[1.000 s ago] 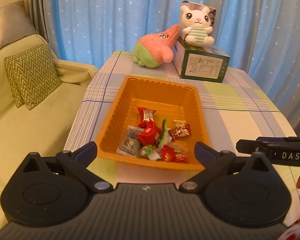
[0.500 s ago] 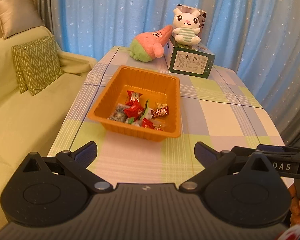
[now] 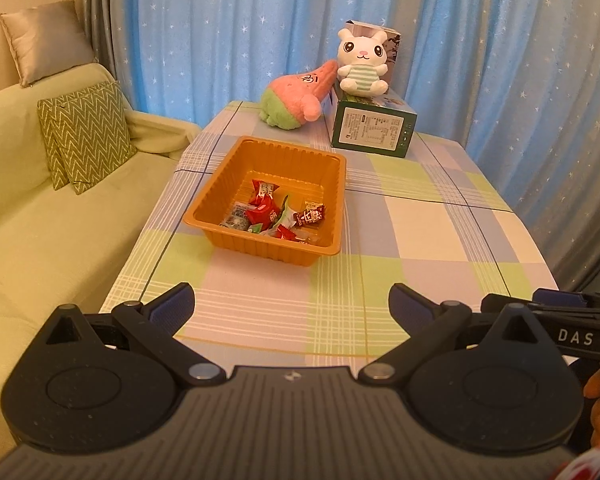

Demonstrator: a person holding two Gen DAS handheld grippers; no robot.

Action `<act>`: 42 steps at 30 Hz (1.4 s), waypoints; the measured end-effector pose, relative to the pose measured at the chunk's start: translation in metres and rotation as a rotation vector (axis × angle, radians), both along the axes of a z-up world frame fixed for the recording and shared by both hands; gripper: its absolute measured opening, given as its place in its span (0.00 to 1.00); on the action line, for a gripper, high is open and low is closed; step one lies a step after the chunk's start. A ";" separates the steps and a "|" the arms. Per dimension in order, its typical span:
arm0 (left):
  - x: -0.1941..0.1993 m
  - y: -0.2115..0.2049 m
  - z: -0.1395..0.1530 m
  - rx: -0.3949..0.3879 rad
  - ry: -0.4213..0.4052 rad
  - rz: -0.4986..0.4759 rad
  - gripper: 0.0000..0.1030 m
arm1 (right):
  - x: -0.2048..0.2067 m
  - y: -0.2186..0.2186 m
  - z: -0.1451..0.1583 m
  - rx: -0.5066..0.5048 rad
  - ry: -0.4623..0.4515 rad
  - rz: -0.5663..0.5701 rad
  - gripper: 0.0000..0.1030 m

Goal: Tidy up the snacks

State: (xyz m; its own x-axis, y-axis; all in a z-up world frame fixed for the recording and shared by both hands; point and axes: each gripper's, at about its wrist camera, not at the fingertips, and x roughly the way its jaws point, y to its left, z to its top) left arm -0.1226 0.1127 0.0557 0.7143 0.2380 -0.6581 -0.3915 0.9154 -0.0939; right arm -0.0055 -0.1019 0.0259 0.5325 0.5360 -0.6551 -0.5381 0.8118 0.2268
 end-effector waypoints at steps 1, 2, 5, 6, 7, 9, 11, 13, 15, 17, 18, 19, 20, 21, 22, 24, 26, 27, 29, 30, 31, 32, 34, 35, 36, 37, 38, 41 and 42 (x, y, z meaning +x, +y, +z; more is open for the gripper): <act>-0.001 -0.002 0.001 0.004 -0.001 0.000 1.00 | -0.003 -0.001 0.001 0.001 -0.004 0.001 0.76; -0.002 -0.005 0.001 0.010 -0.002 0.001 1.00 | -0.005 -0.002 0.002 0.001 -0.006 0.004 0.76; -0.005 -0.009 0.001 0.022 -0.004 0.004 1.00 | -0.012 -0.004 0.003 -0.004 -0.014 0.012 0.76; -0.006 -0.009 0.000 0.020 -0.003 0.004 1.00 | -0.014 -0.005 0.004 -0.005 -0.017 0.014 0.76; -0.006 -0.010 0.000 0.018 -0.002 0.004 1.00 | -0.015 -0.005 0.004 -0.006 -0.019 0.014 0.76; -0.006 -0.010 0.000 0.019 -0.001 0.004 1.00 | -0.016 -0.006 0.006 -0.007 -0.023 0.009 0.76; -0.006 -0.010 0.001 0.021 -0.004 0.005 1.00 | -0.017 -0.007 0.007 -0.005 -0.029 0.004 0.76; -0.006 -0.010 0.001 0.024 -0.006 0.005 1.00 | -0.017 -0.008 0.008 -0.003 -0.031 0.000 0.76; -0.007 -0.010 0.002 0.027 -0.007 0.004 1.00 | -0.016 -0.009 0.008 -0.001 -0.031 -0.001 0.76; -0.007 -0.010 0.003 0.031 -0.009 0.005 1.00 | -0.016 -0.009 0.009 0.000 -0.029 0.001 0.77; -0.007 -0.010 0.003 0.030 -0.008 0.007 1.00 | -0.016 -0.009 0.009 0.001 -0.029 0.002 0.76; -0.007 -0.009 0.004 0.031 -0.008 0.008 1.00 | -0.016 -0.009 0.010 0.001 -0.030 0.002 0.76; -0.007 -0.009 0.004 0.033 -0.007 0.010 1.00 | -0.016 -0.009 0.010 0.002 -0.030 0.004 0.77; -0.008 -0.009 0.004 0.035 -0.007 0.010 1.00 | -0.016 -0.010 0.010 0.002 -0.030 0.004 0.77; -0.008 -0.009 0.004 0.036 -0.007 0.009 1.00 | -0.016 -0.010 0.010 0.003 -0.030 0.003 0.76; -0.007 -0.010 0.005 0.038 -0.008 0.010 1.00 | -0.016 -0.009 0.010 0.004 -0.031 0.001 0.76; -0.007 -0.010 0.005 0.039 -0.008 0.009 1.00 | -0.016 -0.009 0.011 0.005 -0.030 0.000 0.77; -0.007 -0.011 0.005 0.040 -0.009 0.009 1.00 | -0.016 -0.010 0.011 0.007 -0.031 -0.001 0.77; -0.007 -0.011 0.006 0.041 -0.010 0.009 1.00 | -0.016 -0.010 0.012 0.008 -0.031 -0.002 0.77; -0.007 -0.011 0.006 0.041 -0.010 0.008 1.00 | -0.016 -0.010 0.012 0.009 -0.031 -0.003 0.76; -0.007 -0.011 0.006 0.041 -0.010 0.009 1.00 | -0.015 -0.011 0.012 0.009 -0.032 -0.004 0.76; -0.007 -0.011 0.006 0.042 -0.009 0.009 1.00 | -0.015 -0.011 0.012 0.010 -0.032 -0.005 0.76; -0.007 -0.011 0.006 0.047 -0.008 0.009 1.00 | -0.014 -0.012 0.011 0.010 -0.029 -0.007 0.77; -0.008 -0.012 0.006 0.049 -0.007 0.010 1.00 | -0.014 -0.012 0.011 0.011 -0.028 -0.007 0.77; -0.008 -0.012 0.007 0.048 -0.007 0.010 1.00 | -0.014 -0.013 0.011 0.011 -0.028 -0.007 0.77; -0.008 -0.012 0.007 0.047 -0.005 0.011 1.00 | -0.014 -0.012 0.011 0.011 -0.029 -0.007 0.77; -0.008 -0.012 0.007 0.047 -0.005 0.011 1.00 | -0.013 -0.013 0.011 0.011 -0.028 -0.006 0.77; -0.008 -0.012 0.007 0.046 -0.006 0.010 1.00 | -0.014 -0.013 0.011 0.011 -0.028 -0.007 0.76; -0.009 -0.012 0.006 0.044 -0.006 0.009 1.00 | -0.014 -0.013 0.011 0.011 -0.028 -0.006 0.76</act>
